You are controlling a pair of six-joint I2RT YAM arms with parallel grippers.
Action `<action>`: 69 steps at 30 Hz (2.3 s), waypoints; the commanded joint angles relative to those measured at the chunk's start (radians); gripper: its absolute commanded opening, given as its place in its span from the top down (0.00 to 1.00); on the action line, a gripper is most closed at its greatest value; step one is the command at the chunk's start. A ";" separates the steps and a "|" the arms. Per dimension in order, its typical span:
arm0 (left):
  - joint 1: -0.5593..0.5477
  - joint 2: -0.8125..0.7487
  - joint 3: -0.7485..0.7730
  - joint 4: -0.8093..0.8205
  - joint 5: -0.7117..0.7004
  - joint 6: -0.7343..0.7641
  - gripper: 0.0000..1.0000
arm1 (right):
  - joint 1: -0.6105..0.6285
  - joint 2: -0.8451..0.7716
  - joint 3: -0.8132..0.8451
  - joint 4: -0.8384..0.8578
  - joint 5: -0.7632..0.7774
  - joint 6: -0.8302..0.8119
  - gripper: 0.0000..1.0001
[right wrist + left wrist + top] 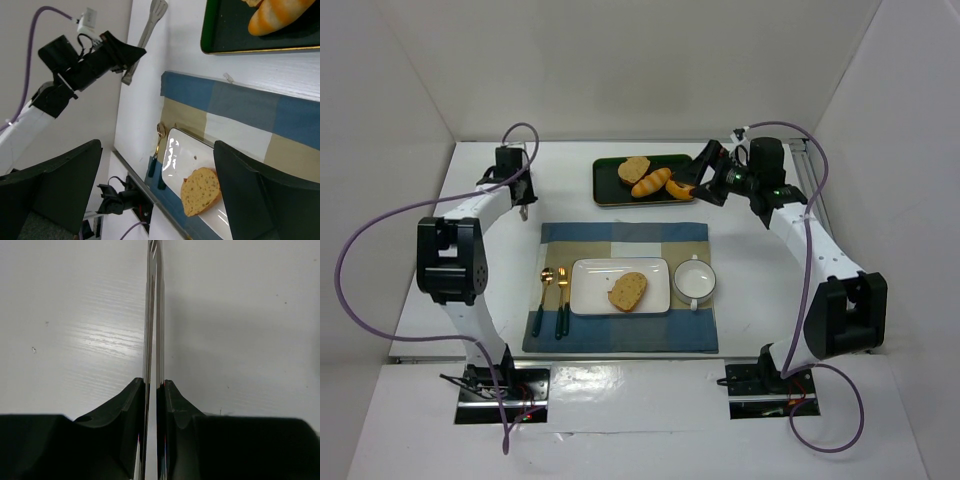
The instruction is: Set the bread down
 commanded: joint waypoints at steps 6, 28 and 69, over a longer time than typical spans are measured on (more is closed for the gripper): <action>-0.057 0.087 0.060 -0.064 -0.176 0.092 0.68 | 0.003 -0.053 -0.014 0.133 -0.067 0.066 0.00; -0.038 0.210 0.130 -0.157 -0.126 0.020 0.61 | 0.003 -0.121 0.006 0.113 -0.085 0.097 0.00; 0.060 0.400 0.346 -0.340 0.185 0.013 0.41 | 0.003 -0.112 -0.012 0.144 -0.094 0.136 0.00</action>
